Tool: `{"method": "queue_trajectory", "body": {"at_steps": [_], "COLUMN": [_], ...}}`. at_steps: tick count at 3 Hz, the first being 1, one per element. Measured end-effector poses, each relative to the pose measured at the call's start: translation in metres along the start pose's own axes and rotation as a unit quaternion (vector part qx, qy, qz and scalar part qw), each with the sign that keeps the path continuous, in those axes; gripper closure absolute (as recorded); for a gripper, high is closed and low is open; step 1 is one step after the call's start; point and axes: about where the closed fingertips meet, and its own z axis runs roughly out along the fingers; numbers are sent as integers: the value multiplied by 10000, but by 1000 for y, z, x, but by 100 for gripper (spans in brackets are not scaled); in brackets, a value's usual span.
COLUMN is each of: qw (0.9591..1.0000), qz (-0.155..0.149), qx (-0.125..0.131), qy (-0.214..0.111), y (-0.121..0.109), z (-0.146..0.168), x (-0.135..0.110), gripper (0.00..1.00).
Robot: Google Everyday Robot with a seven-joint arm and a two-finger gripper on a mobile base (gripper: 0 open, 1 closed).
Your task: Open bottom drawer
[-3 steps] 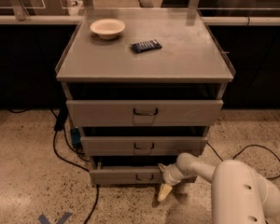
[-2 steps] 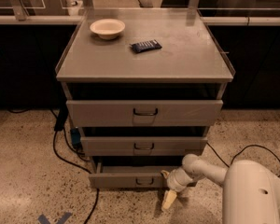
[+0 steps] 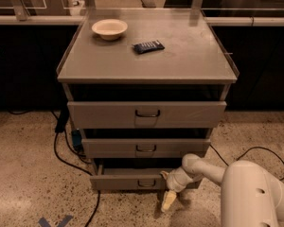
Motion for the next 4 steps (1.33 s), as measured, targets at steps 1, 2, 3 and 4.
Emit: {"method": "queue_trajectory", "body": {"at_steps": [1, 2, 3, 4], "qw": [10000, 9999, 9993, 9993], "qz": [1, 53, 148, 151], "qx": [-2, -112, -338, -342], "qy": [0, -13, 3, 2], "y": [0, 2, 3, 4], "z": [0, 4, 11, 10], "x": [0, 3, 7, 6], "gripper": [0, 0, 0, 0]}}
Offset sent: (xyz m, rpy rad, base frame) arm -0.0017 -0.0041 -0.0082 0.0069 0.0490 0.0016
